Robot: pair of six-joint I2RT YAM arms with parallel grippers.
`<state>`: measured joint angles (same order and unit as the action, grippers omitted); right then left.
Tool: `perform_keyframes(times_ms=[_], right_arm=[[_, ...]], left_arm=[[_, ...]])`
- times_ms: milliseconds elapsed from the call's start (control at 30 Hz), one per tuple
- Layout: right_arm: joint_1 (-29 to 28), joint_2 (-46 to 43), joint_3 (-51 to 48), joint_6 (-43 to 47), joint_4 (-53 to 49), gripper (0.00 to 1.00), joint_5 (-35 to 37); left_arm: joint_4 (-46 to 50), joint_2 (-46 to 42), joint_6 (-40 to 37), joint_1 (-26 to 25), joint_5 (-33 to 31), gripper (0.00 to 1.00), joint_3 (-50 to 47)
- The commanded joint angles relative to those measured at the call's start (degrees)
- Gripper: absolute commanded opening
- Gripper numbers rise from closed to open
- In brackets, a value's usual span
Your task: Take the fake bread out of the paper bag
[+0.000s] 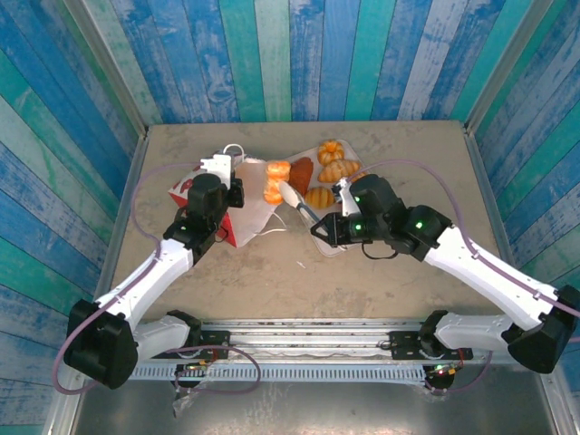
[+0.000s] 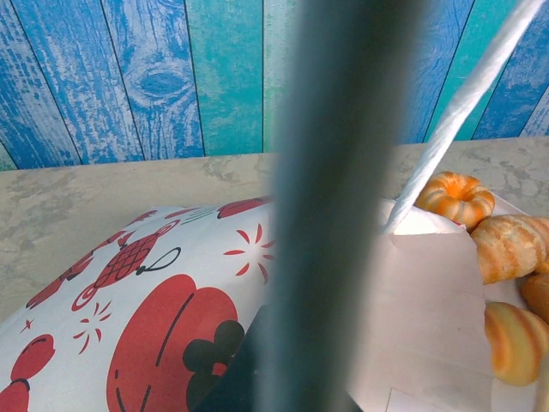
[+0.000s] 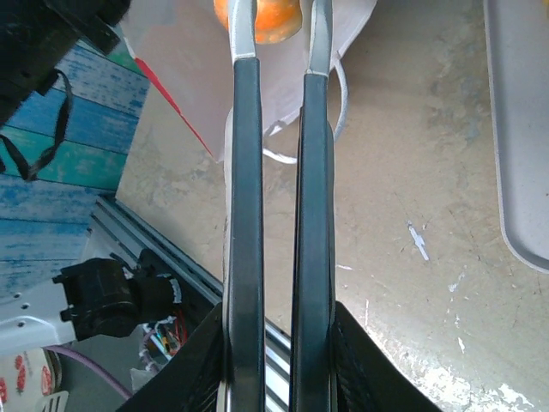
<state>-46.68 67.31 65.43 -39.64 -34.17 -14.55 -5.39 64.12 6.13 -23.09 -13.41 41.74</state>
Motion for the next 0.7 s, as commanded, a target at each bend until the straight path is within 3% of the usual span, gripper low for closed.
perform_keyframes(times_ms=[0,100,400,667], right_arm=[[1.21,-3.89,-0.41,-0.45,3.11,0.01,-0.84],[2.53,-6.53,-0.58,0.35,1.22,0.01,0.23],[8.87,-9.32,2.42,6.49,-17.09,0.01,3.25],[11.88,-13.56,-8.24,-1.92,-12.27,0.02,-2.32]], left_arm=[[0.29,0.83,0.72,-0.07,-0.76,0.06,0.91],[0.47,0.7,0.7,-0.11,-0.75,0.06,0.94],[0.82,-0.26,0.63,-0.11,0.11,0.06,1.0],[0.95,-0.66,0.95,-0.13,0.59,0.06,0.91]])
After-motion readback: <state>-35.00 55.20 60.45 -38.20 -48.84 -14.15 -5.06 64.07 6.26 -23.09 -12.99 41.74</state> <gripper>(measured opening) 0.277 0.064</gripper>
